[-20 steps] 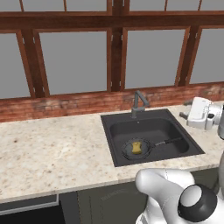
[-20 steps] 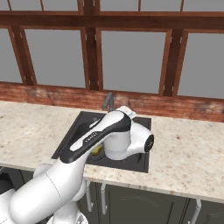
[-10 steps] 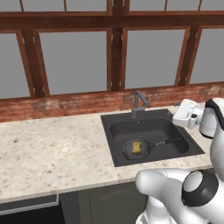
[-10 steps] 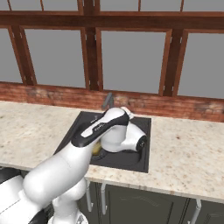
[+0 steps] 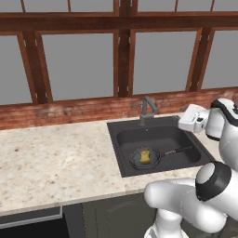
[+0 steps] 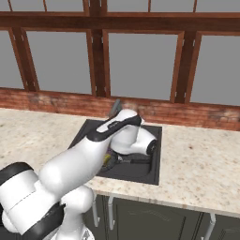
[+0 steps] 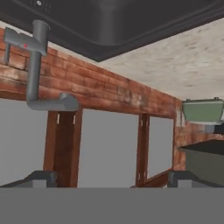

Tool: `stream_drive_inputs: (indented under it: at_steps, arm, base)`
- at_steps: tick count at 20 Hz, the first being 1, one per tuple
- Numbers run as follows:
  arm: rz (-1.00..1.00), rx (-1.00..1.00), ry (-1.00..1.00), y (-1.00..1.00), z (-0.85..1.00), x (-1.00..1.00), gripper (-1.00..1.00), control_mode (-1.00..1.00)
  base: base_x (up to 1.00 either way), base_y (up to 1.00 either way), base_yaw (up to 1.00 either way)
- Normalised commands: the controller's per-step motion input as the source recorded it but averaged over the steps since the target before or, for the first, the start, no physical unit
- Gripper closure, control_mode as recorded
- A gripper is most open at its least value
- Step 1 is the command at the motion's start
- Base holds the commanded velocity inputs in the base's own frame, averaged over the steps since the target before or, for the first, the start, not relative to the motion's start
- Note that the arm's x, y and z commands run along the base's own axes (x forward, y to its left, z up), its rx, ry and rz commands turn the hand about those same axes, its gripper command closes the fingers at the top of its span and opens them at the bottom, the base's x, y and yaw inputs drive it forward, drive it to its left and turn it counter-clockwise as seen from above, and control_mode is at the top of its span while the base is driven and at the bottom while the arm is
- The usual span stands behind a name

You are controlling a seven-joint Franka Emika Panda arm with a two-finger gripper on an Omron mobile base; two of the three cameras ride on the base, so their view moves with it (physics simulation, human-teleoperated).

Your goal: Pick the pan and sponge and place them into the sink. Then turn on the water.

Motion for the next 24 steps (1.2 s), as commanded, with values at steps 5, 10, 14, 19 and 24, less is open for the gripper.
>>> stream_drive_inputs:
  at_steps: [5,10,14,19,24]
  arm:
    - [0.0,-0.02,0.01,0.0,-0.37,0.54,-1.0,-1.0]
    - [0.03,0.0,0.0,-0.03,-0.39,0.33,-1.0,-1.0]
    - [0.01,0.0,0.0,0.0,-0.12,0.54,-1.0,-1.0]
    - [0.0,0.0,0.0,0.0,0.0,0.56,-1.0,-1.0]
    - [0.04,0.0,0.0,-0.2,-0.07,0.35,-1.0,-1.0]
  base:
    - [0.0,0.0,0.0]
    - [0.0,0.0,0.0]
    - [0.0,0.0,0.0]
    - [0.0,0.0,0.0]
    - [0.0,0.0,0.0]
